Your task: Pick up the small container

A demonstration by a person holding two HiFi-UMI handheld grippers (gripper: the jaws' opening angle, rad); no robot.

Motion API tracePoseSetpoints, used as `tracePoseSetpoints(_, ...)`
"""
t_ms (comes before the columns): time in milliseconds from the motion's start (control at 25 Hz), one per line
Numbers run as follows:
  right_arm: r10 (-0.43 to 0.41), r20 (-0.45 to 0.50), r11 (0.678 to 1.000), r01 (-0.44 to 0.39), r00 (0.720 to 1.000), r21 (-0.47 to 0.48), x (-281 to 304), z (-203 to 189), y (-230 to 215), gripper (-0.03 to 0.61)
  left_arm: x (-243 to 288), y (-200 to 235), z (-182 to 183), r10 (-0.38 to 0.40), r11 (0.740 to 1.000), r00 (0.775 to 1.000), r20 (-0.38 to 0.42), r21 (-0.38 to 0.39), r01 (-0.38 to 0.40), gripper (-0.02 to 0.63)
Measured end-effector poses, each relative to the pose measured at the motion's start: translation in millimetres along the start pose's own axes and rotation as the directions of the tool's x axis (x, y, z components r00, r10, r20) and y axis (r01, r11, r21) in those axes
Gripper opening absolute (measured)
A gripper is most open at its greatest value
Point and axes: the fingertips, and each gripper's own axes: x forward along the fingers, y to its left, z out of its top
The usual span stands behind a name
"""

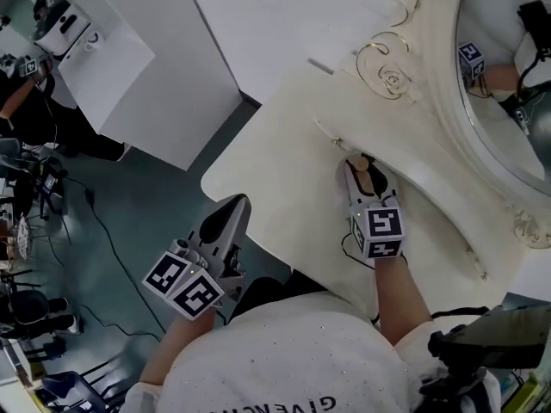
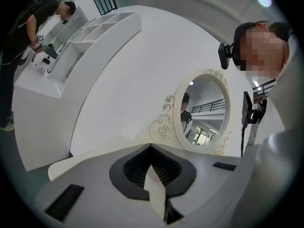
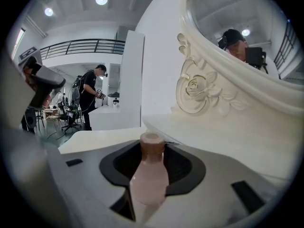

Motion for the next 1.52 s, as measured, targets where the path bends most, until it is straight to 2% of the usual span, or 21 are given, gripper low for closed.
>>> tracePoseSetpoints(200, -0.012, -0.007, 1.000, 0.012, 1.000, 0.015, 2.9, -2.7, -0.1, 0.147, -14.4, -5.4, 11.6, -0.028, 1.000, 0.999, 0.028, 0.010, 0.028, 0.000)
tracePoseSetpoints(320, -0.023, -0.030, 1.000, 0.023, 0.999, 0.020, 7.8, -2.1, -2.2, 0.147, -17.4, 1.9, 13.5, -0.009, 1.000, 1.000, -0.003, 0.010, 0.009, 0.000)
tracePoseSetpoints(400, -0.032, -0.060, 0.999, 0.034, 0.998, 0.031, 10.3, -3.1, -2.1, 0.147, -20.7, 7.3, 18.7, -0.001, 1.000, 1.000, -0.010, -0.017, 0.001, 0.000)
tracePoseSetpoints(520, -0.059, -0.120, 0.996, 0.065, 0.991, 0.052, 9.4, -4.8, -2.5, 0.147, -30.9, -0.5, 43.5, -0.057, 0.998, 0.997, 0.060, -0.033, 0.059, 0.000)
tracePoseSetpoints(640, -0.087, -0.151, 0.990, 0.103, 0.985, 0.100, 3.4, -6.0, -7.9, 0.147, -40.0, -11.0, 66.6, -0.120, 0.993, 0.985, 0.125, 0.024, 0.118, 0.000)
tracePoseSetpoints(760, -0.116, -0.109, 0.980, 0.132, 0.987, 0.148, -10.1, 5.8, -9.4, 0.147, -50.8, -8.1, 78.8, -0.104, 0.992, 0.984, 0.141, 0.079, 0.094, 0.000)
tracePoseSetpoints(840, -0.130, -0.065, 0.972, 0.141, 0.989, 0.189, -22.0, 18.5, -6.2, 0.146, -58.0, -3.6, 82.2, -0.079, 0.995, 0.986, 0.147, 0.078, 0.068, 0.000)
tracePoseSetpoints(1040, -0.154, 0.035, 0.949, 0.138, 0.987, 0.284, -60.1, 53.7, -3.5, 0.146, -57.3, -16.3, 89.3, -0.135, 0.990, 0.976, 0.172, 0.054, 0.127, 0.000)
tracePoseSetpoints(1240, -0.186, 0.063, 0.954, 0.165, 0.980, 0.250, -99.8, 88.8, 1.4, 0.146, -53.7, -35.7, 104.4, -0.195, 0.980, 0.962, 0.192, 0.083, 0.182, 0.000)
tracePoseSetpoints(1520, -0.182, 0.149, 0.958, 0.141, 0.972, 0.249, -155.4, 137.3, 13.3, 0.146, -36.0, -58.5, 90.5, -0.242, 0.969, 0.962, 0.128, 0.089, 0.232, 0.000)
